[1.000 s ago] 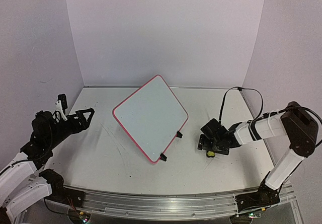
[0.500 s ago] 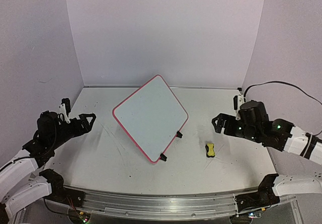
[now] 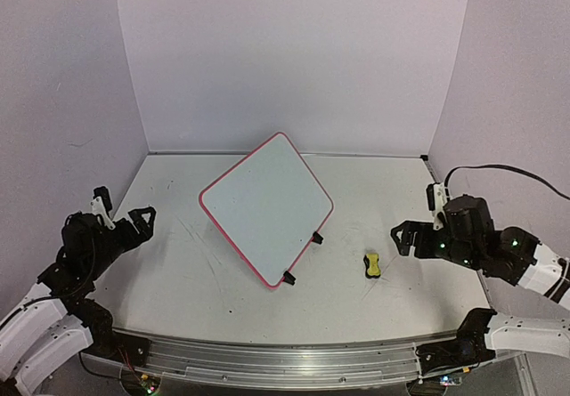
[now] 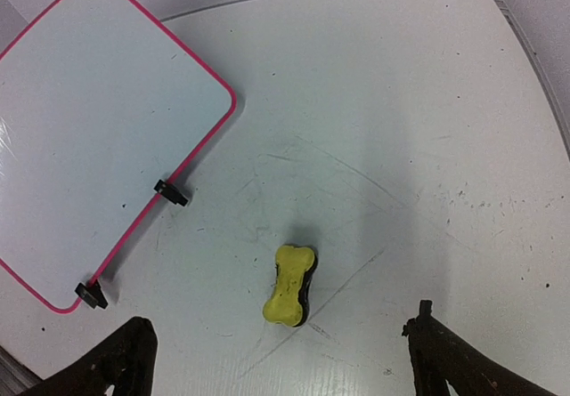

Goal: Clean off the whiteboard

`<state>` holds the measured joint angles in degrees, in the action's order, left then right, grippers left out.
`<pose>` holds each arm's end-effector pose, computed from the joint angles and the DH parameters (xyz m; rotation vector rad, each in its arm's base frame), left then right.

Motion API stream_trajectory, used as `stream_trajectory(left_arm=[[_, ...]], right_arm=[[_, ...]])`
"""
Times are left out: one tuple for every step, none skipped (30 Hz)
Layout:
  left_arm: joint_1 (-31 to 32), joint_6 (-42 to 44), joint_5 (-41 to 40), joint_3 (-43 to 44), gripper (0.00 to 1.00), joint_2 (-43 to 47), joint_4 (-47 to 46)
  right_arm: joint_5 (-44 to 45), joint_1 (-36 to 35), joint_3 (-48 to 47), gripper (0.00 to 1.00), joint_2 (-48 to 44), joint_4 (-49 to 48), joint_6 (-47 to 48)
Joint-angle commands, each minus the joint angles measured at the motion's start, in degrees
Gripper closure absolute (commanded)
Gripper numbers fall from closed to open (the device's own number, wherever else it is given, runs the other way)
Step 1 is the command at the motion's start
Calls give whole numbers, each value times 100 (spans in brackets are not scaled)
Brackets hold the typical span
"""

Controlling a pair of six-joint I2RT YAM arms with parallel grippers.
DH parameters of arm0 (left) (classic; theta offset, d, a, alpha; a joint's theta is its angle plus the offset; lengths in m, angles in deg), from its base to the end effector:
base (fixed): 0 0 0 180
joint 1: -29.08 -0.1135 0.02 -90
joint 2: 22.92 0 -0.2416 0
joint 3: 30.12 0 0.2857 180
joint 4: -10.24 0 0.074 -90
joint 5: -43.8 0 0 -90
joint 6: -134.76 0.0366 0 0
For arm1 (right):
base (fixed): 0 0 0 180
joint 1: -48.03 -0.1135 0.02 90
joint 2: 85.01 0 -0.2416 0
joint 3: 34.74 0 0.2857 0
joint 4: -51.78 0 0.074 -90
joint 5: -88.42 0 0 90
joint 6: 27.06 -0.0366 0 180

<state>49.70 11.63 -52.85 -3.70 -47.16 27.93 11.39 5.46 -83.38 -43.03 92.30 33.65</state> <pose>0.1808 -0.0635 0.1940 -0.2864 1.8532 -0.5468 0.1641 0.1396 0.2471 -0.1208 2.1811 0.4816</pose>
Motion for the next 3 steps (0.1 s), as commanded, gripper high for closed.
stream_trajectory(left_arm=[[-23, -114, -445, -35, 0, 165, -73], [-23, -114, -435, -33, 0, 163, -73], [-23, -114, -433, -33, 0, 158, -73]], right_arm=[[13, -6, -34, 2, 70, -89, 152], [2, -6, -39, 2, 91, -89, 155], [13, -6, -40, 2, 113, -89, 152]])
